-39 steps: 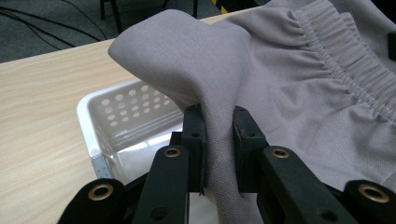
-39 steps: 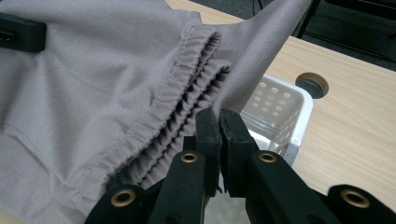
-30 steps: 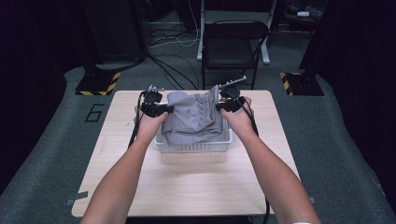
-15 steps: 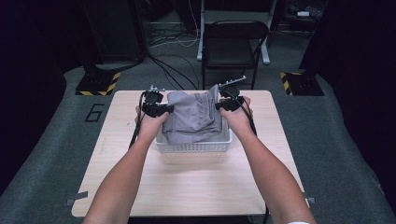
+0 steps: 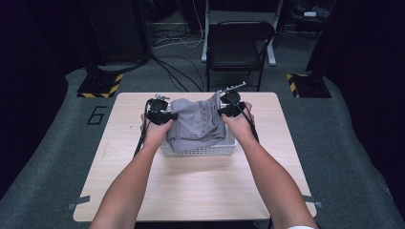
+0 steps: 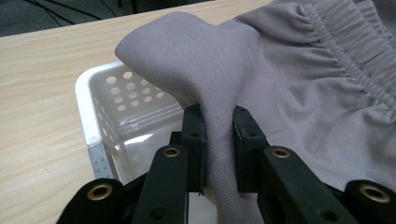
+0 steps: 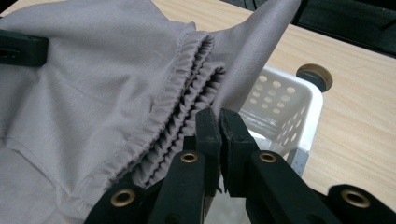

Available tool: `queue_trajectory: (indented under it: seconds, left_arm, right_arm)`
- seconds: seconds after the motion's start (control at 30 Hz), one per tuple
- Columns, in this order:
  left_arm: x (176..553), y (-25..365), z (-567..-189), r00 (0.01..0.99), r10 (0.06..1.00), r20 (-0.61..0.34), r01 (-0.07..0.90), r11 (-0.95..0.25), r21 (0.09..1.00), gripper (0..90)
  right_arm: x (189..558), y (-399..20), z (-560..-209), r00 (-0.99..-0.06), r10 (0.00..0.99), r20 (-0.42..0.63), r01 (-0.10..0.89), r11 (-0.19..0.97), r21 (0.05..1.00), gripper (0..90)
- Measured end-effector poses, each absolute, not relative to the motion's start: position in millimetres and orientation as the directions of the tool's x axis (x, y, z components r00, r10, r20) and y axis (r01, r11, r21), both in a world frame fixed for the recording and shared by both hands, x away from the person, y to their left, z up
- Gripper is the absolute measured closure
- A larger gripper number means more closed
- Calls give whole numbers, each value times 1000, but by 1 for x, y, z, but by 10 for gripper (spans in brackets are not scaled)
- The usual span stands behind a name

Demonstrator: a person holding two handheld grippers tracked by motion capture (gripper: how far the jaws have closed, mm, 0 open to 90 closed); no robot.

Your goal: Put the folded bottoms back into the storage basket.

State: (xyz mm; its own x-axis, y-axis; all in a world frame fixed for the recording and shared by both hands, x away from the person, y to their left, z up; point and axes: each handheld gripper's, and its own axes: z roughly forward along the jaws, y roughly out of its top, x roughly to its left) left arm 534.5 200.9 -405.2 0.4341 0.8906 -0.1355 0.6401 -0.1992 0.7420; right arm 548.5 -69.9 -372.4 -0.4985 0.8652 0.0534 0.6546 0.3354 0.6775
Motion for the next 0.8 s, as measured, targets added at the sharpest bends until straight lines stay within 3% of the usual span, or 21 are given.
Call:
queue_trajectory:
  seconds: [0.8]
  left_arm:
    - [529,200,-432,432,893,-123,657,-219,721,778]
  right_arm:
    - [546,-65,-399,-488,870,69,683,332,650,871]
